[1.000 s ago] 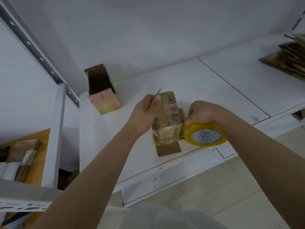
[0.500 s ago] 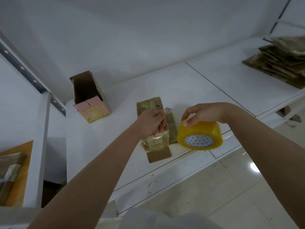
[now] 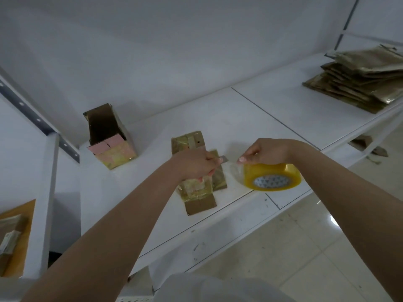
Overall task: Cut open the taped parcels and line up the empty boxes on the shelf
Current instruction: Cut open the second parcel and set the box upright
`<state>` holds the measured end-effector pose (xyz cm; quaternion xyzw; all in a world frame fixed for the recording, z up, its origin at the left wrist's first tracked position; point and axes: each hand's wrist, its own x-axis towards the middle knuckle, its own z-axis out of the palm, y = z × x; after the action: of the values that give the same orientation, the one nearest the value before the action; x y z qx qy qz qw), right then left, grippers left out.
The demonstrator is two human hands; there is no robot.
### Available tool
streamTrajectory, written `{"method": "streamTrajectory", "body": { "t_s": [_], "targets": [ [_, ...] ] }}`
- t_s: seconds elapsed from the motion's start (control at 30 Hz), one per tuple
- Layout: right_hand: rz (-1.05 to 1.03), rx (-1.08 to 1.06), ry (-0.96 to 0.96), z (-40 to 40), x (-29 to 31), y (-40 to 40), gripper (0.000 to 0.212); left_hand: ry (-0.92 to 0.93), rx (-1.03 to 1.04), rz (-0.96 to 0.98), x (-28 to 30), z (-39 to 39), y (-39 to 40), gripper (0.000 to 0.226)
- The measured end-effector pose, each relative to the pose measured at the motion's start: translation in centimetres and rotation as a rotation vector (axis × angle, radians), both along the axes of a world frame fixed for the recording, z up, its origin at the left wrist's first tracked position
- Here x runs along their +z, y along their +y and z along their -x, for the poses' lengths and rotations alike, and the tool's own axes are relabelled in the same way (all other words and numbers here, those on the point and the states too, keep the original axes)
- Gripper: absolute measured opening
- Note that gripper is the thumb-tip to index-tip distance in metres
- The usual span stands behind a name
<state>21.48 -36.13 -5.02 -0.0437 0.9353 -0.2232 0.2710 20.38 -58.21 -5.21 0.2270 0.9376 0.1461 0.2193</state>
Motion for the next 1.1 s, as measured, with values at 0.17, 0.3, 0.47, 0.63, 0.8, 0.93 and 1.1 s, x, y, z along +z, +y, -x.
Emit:
{"method": "streamTrajectory", "body": {
  "t_s": [0.17, 0.3, 0.47, 0.63, 0.8, 0.93, 1.1],
  "targets": [
    [0.087, -0.078, 0.081, 0.0, -0.9, -0.1, 0.026, -0.120, -0.017, 0.106, 1.2, 0.4, 1.2, 0.047],
    [0.110, -0.068, 0.070, -0.2, -0.9, -0.6, 0.025, -0.023, -0.002, 0.287, 0.9, 0.3, 2.6, 0.046],
    [0.188, -0.138, 0.058, -0.3, -0.9, -0.8, 0.024, 0.117, -0.051, 0.439, 0.3, 0.3, 3.2, 0.048],
    [0.189, -0.261, 0.031, 0.0, -1.6, 0.1, 0.030, -0.054, 0.076, -0.014, 0.0, 0.1, 0.2, 0.050],
    [0.204, -0.388, 0.056, 0.7, -2.2, 0.8, 0.034, -0.061, 0.346, -0.279, -1.2, -0.1, -0.9, 0.048],
    [0.157, -0.357, 0.060, 0.7, -2.3, 0.2, 0.035, 0.130, 0.468, -0.127, -2.5, 0.2, 0.4, 0.039],
    [0.128, -0.372, 0.075, 0.5, -2.5, 0.2, 0.049, 0.240, 0.485, 0.152, -2.3, -0.8, 2.8, 0.035]
  ]
}}
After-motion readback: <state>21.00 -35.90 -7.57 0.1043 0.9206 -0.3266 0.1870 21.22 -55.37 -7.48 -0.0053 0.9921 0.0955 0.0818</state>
